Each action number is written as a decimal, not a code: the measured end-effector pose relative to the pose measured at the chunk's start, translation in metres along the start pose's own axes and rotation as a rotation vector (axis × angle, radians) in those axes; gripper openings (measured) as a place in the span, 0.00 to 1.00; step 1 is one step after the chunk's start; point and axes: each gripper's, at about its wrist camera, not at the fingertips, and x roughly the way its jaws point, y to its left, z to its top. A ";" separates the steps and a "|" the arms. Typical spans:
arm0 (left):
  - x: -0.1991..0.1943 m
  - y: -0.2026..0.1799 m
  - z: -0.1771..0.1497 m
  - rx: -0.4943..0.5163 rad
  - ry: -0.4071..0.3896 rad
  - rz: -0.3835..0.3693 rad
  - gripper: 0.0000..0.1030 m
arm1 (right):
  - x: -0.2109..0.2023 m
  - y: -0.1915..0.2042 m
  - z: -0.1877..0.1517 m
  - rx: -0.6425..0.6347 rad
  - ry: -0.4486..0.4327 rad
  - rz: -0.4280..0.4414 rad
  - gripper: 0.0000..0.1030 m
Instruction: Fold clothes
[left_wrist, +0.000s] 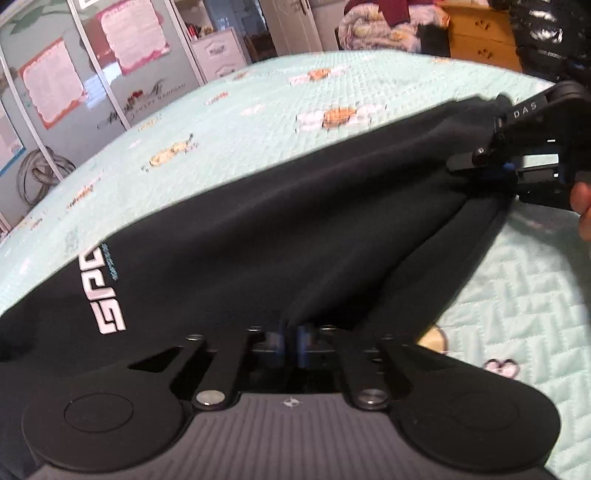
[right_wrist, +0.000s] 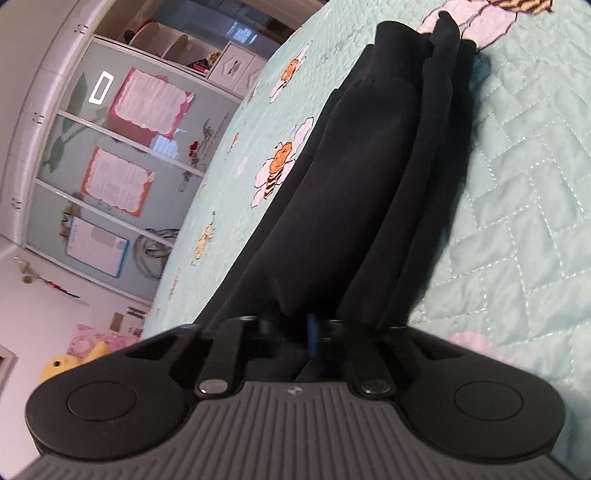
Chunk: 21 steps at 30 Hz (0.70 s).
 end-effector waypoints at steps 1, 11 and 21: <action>-0.011 0.001 0.001 -0.003 -0.020 -0.003 0.01 | -0.007 0.003 0.002 -0.008 -0.002 0.018 0.04; -0.002 -0.006 -0.023 -0.021 0.071 -0.036 0.18 | -0.027 -0.015 -0.001 -0.083 0.012 -0.091 0.10; -0.042 0.016 -0.033 -0.097 -0.048 -0.046 0.59 | -0.092 -0.010 0.014 -0.154 -0.327 -0.094 0.42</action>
